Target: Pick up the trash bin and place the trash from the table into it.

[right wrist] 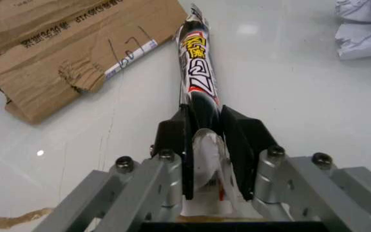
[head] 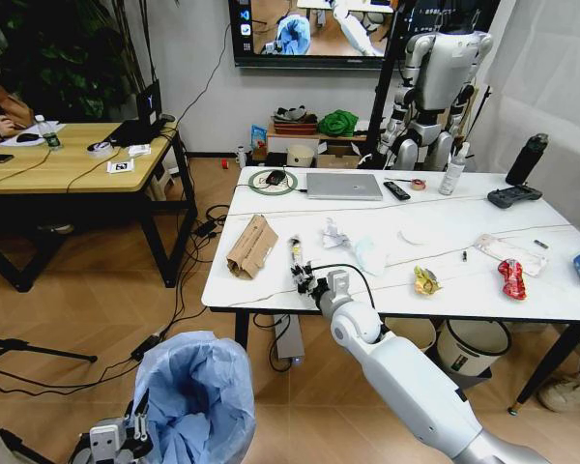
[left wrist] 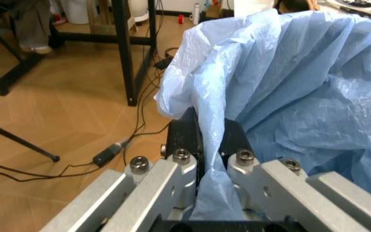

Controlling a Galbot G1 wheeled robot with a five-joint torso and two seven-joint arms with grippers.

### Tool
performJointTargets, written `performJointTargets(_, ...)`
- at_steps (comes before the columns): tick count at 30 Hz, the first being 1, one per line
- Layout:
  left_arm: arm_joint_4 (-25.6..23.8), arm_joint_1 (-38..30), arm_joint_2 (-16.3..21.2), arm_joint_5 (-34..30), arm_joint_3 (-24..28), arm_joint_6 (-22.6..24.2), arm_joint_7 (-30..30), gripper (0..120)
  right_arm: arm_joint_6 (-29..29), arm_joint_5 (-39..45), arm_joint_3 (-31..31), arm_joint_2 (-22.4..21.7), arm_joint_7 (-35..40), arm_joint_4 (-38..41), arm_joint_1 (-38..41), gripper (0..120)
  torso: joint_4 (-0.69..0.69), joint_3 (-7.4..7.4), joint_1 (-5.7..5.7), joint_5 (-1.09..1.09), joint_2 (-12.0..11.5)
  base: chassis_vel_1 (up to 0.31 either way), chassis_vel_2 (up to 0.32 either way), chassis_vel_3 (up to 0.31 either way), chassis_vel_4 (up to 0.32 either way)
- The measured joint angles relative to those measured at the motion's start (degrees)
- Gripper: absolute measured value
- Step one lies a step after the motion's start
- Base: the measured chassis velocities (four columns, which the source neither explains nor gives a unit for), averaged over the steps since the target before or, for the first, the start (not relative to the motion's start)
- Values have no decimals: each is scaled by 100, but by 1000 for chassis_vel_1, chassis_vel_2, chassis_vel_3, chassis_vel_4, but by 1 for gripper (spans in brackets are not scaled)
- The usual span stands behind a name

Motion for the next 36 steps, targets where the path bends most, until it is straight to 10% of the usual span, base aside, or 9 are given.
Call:
performJointTargets(5, 12, 1, 5, 28, 55, -10, 0, 1, -3, 0, 46, -40, 5, 27, -41, 0, 0, 0, 0, 1, 0, 0, 0, 0, 0)
performJointTargets(22, 25, -21, 78, 36, 221, 4, -14, 1, 148, 135, 336, -189, -172, 303, -320, 0, 1, 0, 0, 2, -1, 0, 0, 0, 0)
performJointTargets(36, 140, -224, 656, -148, 820, 314, -175, 1, 935, 680, 1423, -1398, -770, 2083, -1807, 0, -1, 0, 0, 2, 0, 0, 0, 0, 0)
